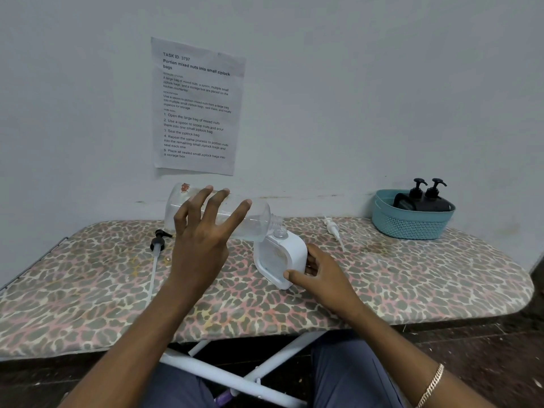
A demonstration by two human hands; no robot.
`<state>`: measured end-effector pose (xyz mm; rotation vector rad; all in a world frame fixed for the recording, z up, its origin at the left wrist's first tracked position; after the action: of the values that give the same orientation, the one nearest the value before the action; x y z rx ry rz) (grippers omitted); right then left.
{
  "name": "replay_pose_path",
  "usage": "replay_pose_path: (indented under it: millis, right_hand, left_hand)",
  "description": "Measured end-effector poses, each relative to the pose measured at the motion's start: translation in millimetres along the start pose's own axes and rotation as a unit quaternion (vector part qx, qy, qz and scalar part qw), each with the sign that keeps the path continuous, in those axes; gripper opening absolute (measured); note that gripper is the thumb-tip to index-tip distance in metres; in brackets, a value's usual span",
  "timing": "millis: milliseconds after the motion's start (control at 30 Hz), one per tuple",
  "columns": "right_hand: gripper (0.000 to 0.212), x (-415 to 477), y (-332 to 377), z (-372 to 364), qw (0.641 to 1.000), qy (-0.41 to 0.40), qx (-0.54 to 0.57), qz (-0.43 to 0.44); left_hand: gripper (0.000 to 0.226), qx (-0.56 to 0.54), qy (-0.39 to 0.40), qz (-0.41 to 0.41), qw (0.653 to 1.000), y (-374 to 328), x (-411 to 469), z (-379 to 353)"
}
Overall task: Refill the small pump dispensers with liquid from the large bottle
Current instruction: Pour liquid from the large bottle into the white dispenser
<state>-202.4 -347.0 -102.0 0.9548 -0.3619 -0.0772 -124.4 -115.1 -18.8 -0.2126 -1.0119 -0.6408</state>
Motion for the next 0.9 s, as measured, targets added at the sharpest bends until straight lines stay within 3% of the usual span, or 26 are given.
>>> replay_pose_path:
  millis: [900]
  right_hand:
    - [0.062,0.4,-0.2,-0.8,1.000,0.003,0.005,0.003]
  left_hand:
    - [0.093,0.010,-0.016,-0.014,1.000,-2.0,1.8,4.0]
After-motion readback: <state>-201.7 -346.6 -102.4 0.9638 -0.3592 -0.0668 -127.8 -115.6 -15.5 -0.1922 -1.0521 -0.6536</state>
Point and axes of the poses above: each hand's wrist, its own x-axis towards the middle knuckle, its own z-axis out of the back of the hand, y = z × x, the point moved 4 cm from there along x, towards the middle knuckle, and after that the axes turned 7 degrees about -x, right-handed, at the moved point
